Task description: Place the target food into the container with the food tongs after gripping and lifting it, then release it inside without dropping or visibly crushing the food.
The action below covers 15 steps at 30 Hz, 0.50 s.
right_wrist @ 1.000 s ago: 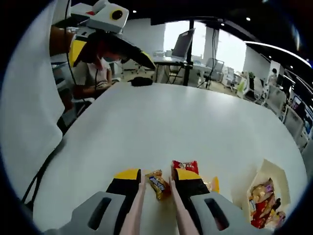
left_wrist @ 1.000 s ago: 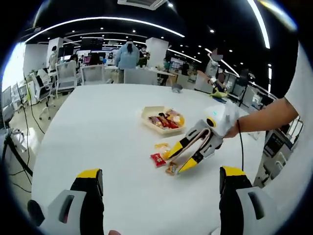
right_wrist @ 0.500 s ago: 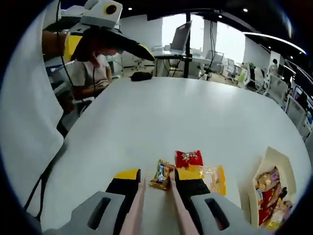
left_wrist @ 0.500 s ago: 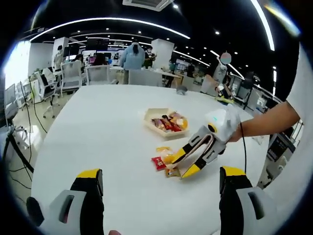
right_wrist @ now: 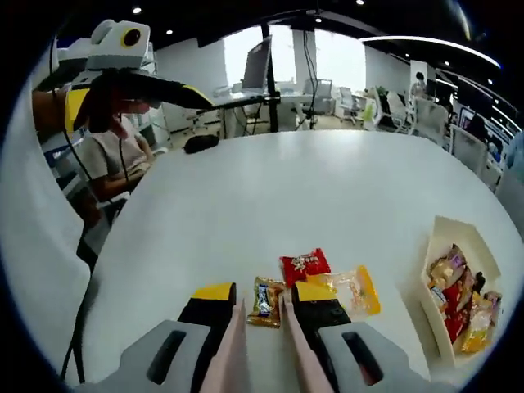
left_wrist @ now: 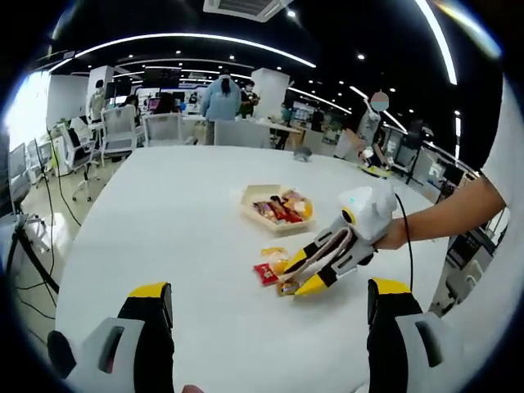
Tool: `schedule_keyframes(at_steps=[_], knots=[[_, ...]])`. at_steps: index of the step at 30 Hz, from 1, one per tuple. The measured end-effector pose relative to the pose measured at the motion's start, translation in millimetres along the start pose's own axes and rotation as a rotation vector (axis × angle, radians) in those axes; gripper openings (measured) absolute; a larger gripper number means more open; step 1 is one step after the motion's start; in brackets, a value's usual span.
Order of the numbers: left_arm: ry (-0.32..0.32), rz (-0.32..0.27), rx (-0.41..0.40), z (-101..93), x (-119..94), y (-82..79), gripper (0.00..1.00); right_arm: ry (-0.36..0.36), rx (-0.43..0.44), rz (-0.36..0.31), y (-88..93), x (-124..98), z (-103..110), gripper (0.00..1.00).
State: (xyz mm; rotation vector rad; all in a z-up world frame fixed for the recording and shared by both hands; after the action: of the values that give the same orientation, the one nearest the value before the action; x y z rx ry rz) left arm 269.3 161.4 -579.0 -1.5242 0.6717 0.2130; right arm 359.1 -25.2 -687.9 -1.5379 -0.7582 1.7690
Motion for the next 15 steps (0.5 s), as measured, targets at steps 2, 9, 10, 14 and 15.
schedule_keyframes(at_steps=[2, 9, 10, 14, 15], knots=[[-0.001, -0.002, -0.001, 0.8, -1, 0.1, 1.0, 0.011, 0.003, -0.007, 3.0, 0, 5, 0.25], [0.011, -0.002, 0.005, -1.4, -2, -0.1, 1.0, 0.078, 0.039, -0.025, 3.3, 0, 11, 0.23], [0.013, -0.005, 0.004, -1.7, -2, -0.6, 1.0, 0.082, 0.043, -0.025, 3.1, 0, 11, 0.22], [0.027, -0.012, 0.012, -4.7, 0, -4.1, 1.0, 0.123, 0.07, -0.032, 3.9, 0, 14, 0.23], [0.03, -0.013, 0.017, -5.7, 0, -4.9, 1.0, 0.126, 0.053, -0.03, 4.0, 1, 15, 0.23]])
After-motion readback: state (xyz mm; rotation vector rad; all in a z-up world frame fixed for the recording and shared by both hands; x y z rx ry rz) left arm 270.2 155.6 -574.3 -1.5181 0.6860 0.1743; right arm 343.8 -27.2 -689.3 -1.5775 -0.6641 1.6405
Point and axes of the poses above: the point that each gripper's makers call its tool centre point, and the gripper's own axes: x roughly forward along the fingers, z roughly to its left, y roughly out of its underside, the point moved 8 cm from there along -x, roughly backward along the fingers, and after that the axes turned 14 degrees about -y, right-handed, at the moved point
